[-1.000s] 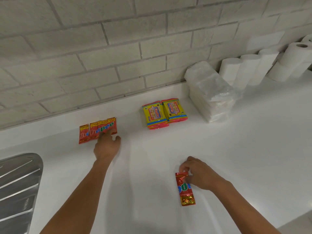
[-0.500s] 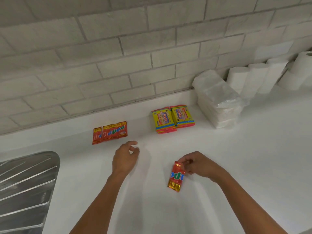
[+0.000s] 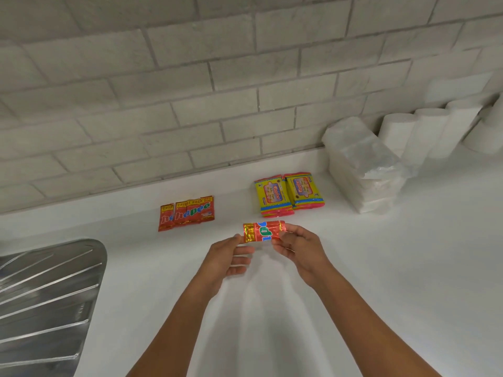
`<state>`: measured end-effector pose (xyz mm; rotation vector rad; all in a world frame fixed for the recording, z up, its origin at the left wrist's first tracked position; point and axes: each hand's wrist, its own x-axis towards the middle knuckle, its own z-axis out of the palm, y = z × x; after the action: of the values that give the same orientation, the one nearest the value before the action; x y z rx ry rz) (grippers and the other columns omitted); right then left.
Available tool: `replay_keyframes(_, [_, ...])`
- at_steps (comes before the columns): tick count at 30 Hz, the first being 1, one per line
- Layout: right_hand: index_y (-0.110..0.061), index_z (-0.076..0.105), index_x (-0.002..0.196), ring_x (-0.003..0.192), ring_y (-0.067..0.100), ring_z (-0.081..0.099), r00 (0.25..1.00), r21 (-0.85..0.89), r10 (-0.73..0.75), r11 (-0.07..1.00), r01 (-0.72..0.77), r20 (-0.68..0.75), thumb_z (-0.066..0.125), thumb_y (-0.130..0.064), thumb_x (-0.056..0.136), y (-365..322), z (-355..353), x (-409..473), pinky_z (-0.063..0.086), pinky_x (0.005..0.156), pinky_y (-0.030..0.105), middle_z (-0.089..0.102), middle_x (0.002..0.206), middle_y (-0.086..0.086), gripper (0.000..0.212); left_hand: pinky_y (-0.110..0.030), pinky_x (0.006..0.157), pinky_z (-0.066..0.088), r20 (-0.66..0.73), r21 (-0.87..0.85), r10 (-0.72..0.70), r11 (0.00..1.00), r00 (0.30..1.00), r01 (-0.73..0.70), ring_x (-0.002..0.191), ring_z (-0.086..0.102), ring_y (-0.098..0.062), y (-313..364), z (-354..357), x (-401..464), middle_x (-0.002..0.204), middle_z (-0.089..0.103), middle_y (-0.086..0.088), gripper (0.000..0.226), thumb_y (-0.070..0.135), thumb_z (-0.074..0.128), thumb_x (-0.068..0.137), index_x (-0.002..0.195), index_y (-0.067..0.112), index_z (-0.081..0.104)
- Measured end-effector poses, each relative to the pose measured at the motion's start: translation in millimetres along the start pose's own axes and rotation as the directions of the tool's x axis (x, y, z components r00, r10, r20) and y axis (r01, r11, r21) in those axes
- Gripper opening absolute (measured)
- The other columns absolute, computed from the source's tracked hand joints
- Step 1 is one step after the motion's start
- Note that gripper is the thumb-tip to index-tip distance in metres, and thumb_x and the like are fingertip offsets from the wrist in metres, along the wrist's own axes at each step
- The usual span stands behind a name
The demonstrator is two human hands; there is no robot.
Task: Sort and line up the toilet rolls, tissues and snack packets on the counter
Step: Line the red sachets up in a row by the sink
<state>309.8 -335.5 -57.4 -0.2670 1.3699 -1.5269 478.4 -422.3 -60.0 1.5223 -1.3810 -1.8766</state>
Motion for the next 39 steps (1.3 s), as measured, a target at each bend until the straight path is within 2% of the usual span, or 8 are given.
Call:
replay_keyframes(4, [-0.007, 0.066, 0.110, 0.089, 0.023, 0.074, 0.998, 0.088, 0.058, 0.994, -0.059, 0.009, 0.062, -0.001, 0.094, 6, 10, 0, 0.060, 0.080, 0.032, 0.076, 0.102, 0.015, 0.017, -0.037, 0.083, 0.058, 0.015, -0.144, 0.050, 0.988, 0.999, -0.048, 0.099, 0.072, -0.027, 4, -1, 7, 0.104, 0.077, -0.005, 0.027, 0.035, 0.049, 0.104, 0.115, 0.019, 0.068])
replay_keyframes(8, [-0.003, 0.064, 0.113, 0.080, 0.022, 0.074, 0.996, -0.033, 0.079, 0.996, -0.078, 0.035, 0.066, -0.001, 0.092, 20, 20, 3, 0.061, 0.075, 0.032, 0.076, 0.099, 0.016, 0.022, -0.038, 0.088, 0.057, -0.049, -0.221, 0.069, 0.972, 0.996, -0.078, 0.094, 0.072, -0.021, 11, -3, 21, 0.105, 0.076, -0.008, 0.020, 0.023, 0.061, 0.099, 0.114, 0.013, 0.066])
replay_keyframes(14, [-0.009, 0.066, 0.111, 0.088, 0.028, 0.075, 0.983, -0.250, 0.147, 0.961, -0.117, 0.105, 0.071, -0.006, 0.088, 31, 25, 5, 0.061, 0.083, 0.038, 0.076, 0.100, 0.015, 0.024, -0.030, 0.069, 0.059, -0.109, -0.219, 0.073, 0.971, 0.991, -0.096, 0.094, 0.072, -0.021, 27, -10, 55, 0.108, 0.073, -0.010, 0.021, 0.017, 0.055, 0.101, 0.121, 0.012, 0.059])
replay_keyframes(21, [-0.013, 0.066, 0.113, 0.085, 0.025, 0.075, 0.981, -0.361, 0.133, 0.930, -0.073, 0.142, 0.068, -0.012, 0.089, 32, 8, 5, 0.060, 0.080, 0.033, 0.074, 0.101, 0.014, 0.023, -0.028, 0.061, 0.055, -0.314, 0.089, 0.169, 0.985, 0.934, -0.149, 0.092, 0.068, -0.020, 52, -44, 117, 0.116, 0.067, -0.009, 0.028, 0.020, 0.060, 0.099, 0.126, 0.012, 0.060])
replay_keyframes(25, [-0.016, 0.069, 0.108, 0.077, 0.019, 0.073, 0.993, -0.450, 0.064, 0.893, -0.011, 0.104, 0.067, -0.014, 0.090, 32, -3, 9, 0.058, 0.072, 0.027, 0.071, 0.080, 0.001, 0.018, -0.033, 0.066, 0.058, -0.370, 0.180, 0.198, 0.974, 0.908, -0.139, 0.093, 0.067, -0.023, 62, -56, 148, 0.119, 0.066, -0.014, 0.033, 0.020, 0.065, 0.096, 0.128, 0.011, 0.062])
replay_keyframes(31, [-0.021, 0.071, 0.102, 0.068, 0.010, 0.067, 0.995, -0.578, -0.038, 0.812, 0.082, 0.087, 0.064, -0.014, 0.091, 32, -10, 17, 0.054, 0.066, 0.022, 0.072, 0.082, -0.001, 0.014, -0.037, 0.069, 0.060, -0.385, 0.280, 0.194, 0.956, 0.902, -0.086, 0.090, 0.067, -0.023, 66, -59, 173, 0.112, 0.068, -0.009, 0.032, 0.023, 0.068, 0.094, 0.125, 0.016, 0.065])
replay_keyframes(34, [-0.023, 0.071, 0.101, 0.070, 0.004, 0.063, 0.994, -0.629, -0.081, 0.770, 0.107, 0.070, 0.066, -0.018, 0.090, 36, -12, 21, 0.049, 0.061, 0.014, 0.071, 0.088, 0.001, 0.013, -0.025, 0.052, 0.046, -0.388, 0.489, 0.297, 0.869, 0.873, -0.078, 0.085, 0.063, -0.021, 64, -57, 177, 0.108, 0.068, -0.006, 0.032, 0.026, 0.067, 0.095, 0.125, 0.015, 0.066])
replay_keyframes(39, [-0.024, 0.070, 0.101, 0.065, 0.000, 0.059, 0.990, -0.711, -0.112, 0.689, 0.141, 0.087, 0.065, -0.019, 0.090, 44, -14, 24, 0.048, 0.061, 0.011, 0.067, 0.080, -0.009, 0.012, -0.023, 0.053, 0.040, -0.345, 0.715, 0.442, 0.695, 0.828, -0.073, 0.088, 0.064, -0.021, 60, -58, 184, 0.117, 0.070, -0.010, 0.029, 0.030, 0.064, 0.096, 0.120, 0.016, 0.068])
